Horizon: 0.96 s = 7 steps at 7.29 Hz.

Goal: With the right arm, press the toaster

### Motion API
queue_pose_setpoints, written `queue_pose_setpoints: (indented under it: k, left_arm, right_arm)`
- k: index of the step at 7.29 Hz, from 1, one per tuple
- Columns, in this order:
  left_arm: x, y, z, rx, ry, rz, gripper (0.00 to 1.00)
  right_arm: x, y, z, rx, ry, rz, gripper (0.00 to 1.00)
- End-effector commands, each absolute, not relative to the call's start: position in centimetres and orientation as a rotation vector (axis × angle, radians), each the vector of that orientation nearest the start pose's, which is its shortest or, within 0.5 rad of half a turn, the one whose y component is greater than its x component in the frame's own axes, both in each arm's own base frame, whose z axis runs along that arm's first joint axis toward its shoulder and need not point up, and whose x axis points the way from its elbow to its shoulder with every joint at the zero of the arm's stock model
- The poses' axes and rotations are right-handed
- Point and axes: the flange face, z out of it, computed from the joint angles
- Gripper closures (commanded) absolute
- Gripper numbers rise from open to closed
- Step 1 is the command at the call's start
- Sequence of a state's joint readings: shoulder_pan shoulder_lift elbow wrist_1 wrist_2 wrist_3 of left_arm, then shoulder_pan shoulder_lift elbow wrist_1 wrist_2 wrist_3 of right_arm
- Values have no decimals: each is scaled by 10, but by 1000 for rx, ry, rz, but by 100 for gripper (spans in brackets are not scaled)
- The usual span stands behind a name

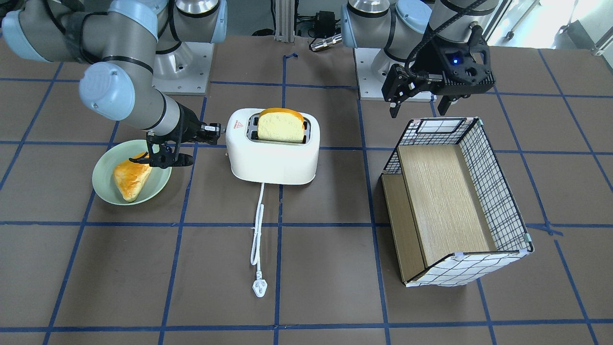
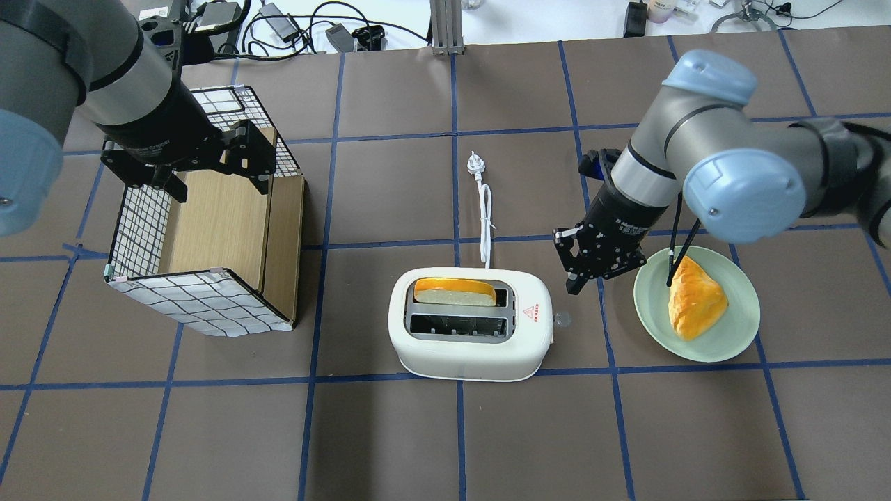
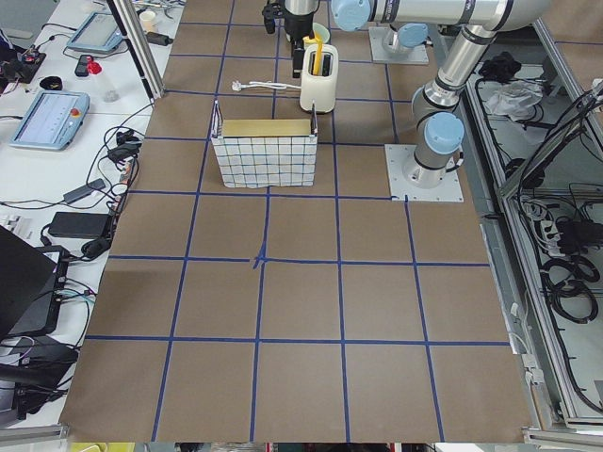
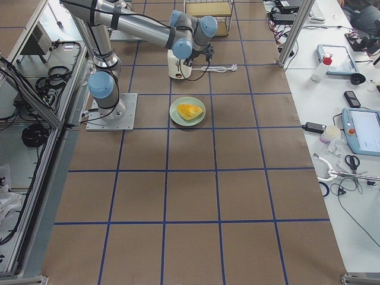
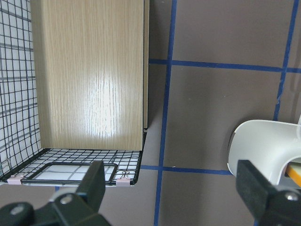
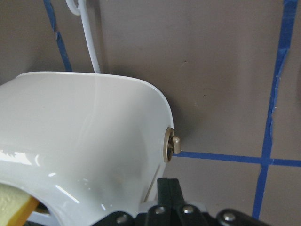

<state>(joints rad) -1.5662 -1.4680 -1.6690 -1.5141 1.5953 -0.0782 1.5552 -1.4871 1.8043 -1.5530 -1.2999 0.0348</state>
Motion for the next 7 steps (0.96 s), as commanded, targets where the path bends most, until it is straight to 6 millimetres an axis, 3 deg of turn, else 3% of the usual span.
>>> queue_pose_setpoints:
  k: [1, 2, 3, 4, 7]
  left_arm:
    - [-129, -455, 494, -130, 3115, -97, 0]
    - [-129, -455, 494, -130, 3115, -97, 0]
    - [-129, -455, 494, -130, 3115, -97, 0]
    - [-129, -455, 494, -130, 3115, -97, 0]
    - [-129, -455, 493, -130, 3115, -95, 0]
  right_arm:
    - [143, -497, 426, 120, 2946, 402, 100]
    - [133, -508, 464, 100, 3054, 294, 69]
    - [129, -515, 483, 96, 3102, 211, 8]
    - [127, -526, 503, 96, 3123, 31, 0]
    - [125, -551, 530, 21, 3121, -268, 0]
